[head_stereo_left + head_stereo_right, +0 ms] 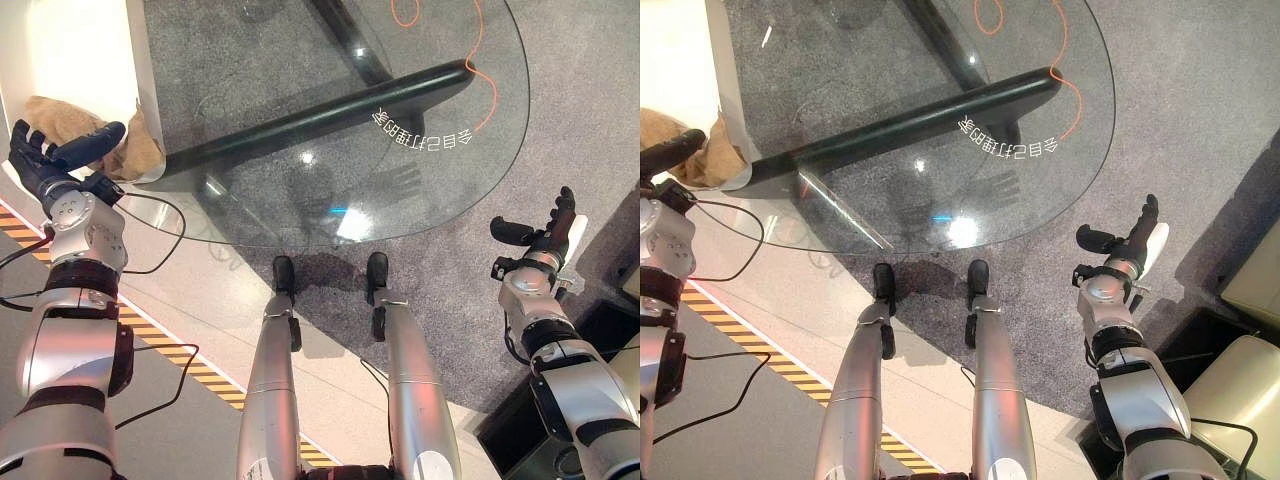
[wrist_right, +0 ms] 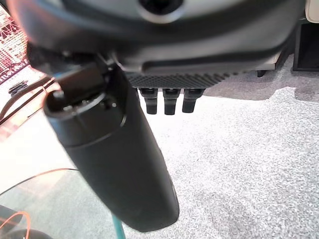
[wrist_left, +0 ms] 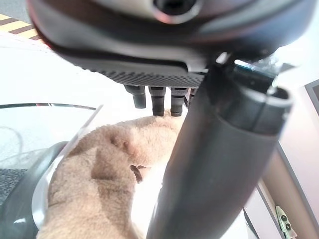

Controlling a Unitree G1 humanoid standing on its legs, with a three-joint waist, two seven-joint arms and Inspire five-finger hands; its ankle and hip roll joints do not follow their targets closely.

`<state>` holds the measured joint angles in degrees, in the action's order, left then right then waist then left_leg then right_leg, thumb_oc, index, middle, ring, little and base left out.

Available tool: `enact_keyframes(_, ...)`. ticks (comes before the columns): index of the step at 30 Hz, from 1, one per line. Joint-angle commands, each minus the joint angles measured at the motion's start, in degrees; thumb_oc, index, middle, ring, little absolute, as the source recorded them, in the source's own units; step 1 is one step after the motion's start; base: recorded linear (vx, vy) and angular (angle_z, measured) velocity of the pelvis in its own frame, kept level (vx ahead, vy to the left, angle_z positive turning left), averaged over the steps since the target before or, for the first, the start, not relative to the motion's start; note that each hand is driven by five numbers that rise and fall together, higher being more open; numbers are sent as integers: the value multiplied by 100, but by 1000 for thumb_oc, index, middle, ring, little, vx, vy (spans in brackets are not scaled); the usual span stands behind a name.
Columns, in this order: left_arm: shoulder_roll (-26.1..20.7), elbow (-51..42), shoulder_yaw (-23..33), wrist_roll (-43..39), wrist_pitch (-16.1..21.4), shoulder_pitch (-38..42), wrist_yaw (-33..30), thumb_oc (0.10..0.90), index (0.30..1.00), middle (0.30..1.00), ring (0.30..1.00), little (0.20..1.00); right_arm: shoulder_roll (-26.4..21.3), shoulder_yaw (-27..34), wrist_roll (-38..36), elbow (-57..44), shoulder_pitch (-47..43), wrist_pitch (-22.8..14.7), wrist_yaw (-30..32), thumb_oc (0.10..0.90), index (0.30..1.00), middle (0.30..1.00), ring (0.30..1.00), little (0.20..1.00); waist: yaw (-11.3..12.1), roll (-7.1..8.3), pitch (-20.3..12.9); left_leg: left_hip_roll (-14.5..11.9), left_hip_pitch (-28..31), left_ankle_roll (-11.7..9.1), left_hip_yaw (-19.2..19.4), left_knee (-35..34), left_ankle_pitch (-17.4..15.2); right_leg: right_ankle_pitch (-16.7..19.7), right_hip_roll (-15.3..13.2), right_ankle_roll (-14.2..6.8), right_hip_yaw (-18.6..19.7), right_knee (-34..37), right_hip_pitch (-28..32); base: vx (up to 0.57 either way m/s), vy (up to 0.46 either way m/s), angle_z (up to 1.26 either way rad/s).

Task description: Wipe the table with a cloth and put it in the basket.

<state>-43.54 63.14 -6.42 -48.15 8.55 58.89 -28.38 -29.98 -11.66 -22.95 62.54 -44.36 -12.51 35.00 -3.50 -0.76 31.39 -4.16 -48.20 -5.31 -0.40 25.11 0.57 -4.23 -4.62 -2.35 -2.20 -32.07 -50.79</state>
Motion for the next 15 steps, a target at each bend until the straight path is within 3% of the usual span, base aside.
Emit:
enact_keyframes(1, -771, 152, -178, 972, 213, 363, -427, 800, 900, 900, 900, 900, -632, -89, -76, 70, 27, -181, 119, 800, 900, 900, 900, 900, -16, -66, -160, 323, 254, 324, 408, 147, -488, -359, 410, 187, -456, 81, 321, 0, 0, 0)
enact_keyframes(9, -773, 128, -207, 876, 302, 382, -435, 800, 900, 900, 900, 900, -592, -88, -89, 96, 73, -246, 103, 800, 900, 900, 900, 900, 2, -60, -160, 330, 249, 330, 398, 125, -482, -361, 413, 173, -469, 89, 318, 0, 0, 0)
enact_keyframes(11, -778, 99, -198, 832, 469, 394, -510, 800, 900, 900, 900, 900, -585, -87, -95, 106, 71, -236, 100, 800, 900, 900, 900, 900, 5, -57, -160, 333, 245, 329, 389, 129, -481, -358, 413, 176, -462, 91, 317, 0, 0, 0)
enact_keyframes(15, -719, -126, -33, 643, 1335, 320, -667, 800, 900, 900, 900, 900, -521, -74, -118, 126, 131, -263, 131, 800, 900, 900, 900, 900, 25, -47, -160, 351, 292, 341, 379, 85, -488, -352, 422, 179, -458, 116, 342, -6, -16, 0)
